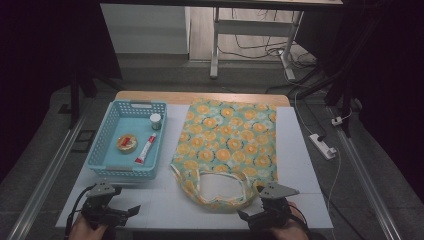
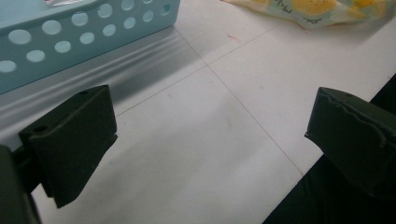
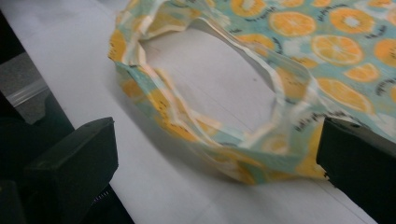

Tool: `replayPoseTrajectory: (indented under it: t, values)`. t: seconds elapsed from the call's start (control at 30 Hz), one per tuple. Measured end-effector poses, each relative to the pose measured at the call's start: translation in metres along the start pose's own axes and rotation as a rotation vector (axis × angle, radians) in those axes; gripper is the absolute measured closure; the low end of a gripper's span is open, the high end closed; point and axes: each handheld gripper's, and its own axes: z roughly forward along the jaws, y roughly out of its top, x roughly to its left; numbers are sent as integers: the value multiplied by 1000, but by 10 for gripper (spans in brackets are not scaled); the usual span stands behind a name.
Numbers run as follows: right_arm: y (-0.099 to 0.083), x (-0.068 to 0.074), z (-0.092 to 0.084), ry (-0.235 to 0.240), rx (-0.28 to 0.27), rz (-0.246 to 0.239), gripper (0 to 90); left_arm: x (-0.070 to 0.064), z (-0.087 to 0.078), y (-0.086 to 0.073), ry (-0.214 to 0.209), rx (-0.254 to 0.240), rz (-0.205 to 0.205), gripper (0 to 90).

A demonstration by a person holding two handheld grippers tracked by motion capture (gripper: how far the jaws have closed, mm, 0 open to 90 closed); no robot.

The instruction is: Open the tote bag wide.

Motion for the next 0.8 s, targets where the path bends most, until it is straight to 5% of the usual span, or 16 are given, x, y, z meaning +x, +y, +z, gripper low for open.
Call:
replayPoseTrajectory:
  t: [0.8]
  values:
    - [23, 25, 53, 90, 115, -83, 0, 3, -2, -1, -27, -16, -15, 19]
